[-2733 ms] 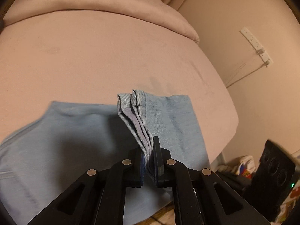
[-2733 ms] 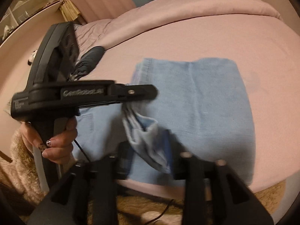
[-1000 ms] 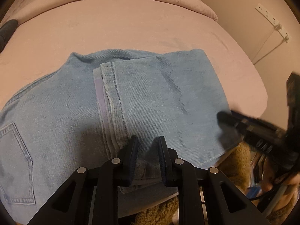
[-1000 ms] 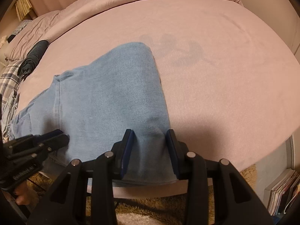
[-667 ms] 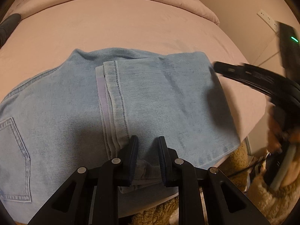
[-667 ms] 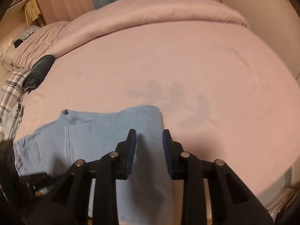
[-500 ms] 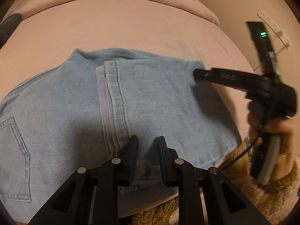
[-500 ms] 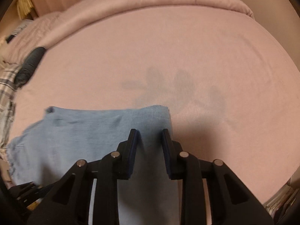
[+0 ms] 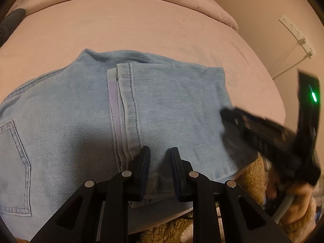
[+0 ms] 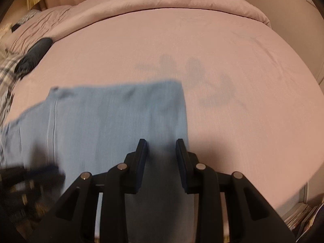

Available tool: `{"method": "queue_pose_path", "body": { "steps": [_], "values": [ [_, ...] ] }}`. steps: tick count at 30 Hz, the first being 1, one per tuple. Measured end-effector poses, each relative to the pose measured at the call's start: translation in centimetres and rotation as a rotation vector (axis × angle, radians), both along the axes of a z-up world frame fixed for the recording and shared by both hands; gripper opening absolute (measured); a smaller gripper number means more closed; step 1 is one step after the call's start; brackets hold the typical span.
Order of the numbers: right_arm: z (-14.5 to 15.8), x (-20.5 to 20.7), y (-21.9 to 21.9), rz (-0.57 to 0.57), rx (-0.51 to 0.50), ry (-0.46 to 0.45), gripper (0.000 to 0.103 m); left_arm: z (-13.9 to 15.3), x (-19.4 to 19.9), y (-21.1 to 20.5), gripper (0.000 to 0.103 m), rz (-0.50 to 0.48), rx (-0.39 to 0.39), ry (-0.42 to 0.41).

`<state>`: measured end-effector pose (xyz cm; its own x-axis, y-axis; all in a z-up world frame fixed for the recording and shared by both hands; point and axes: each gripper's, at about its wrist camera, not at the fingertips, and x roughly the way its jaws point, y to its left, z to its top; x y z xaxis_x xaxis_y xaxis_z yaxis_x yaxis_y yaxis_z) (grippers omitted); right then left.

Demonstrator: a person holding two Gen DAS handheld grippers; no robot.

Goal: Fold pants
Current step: 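Release the seam edge with the left tool and lift away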

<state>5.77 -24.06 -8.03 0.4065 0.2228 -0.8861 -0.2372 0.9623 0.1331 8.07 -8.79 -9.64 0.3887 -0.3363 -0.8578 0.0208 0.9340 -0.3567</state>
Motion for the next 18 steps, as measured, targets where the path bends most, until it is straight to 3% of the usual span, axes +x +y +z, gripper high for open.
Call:
{"method": "queue_pose_path", "body": {
  "steps": [7, 18],
  "values": [
    [0.3, -4.4, -1.9, -0.028, 0.008, 0.024, 0.03, 0.0, -0.2, 0.7, 0.02, -0.002, -0.016, 0.004],
    [0.4, -4.8, -1.4, -0.056, 0.026, 0.06, 0.029, 0.7, -1.1, 2.6, 0.02, 0.025, -0.079, 0.02]
  ]
}}
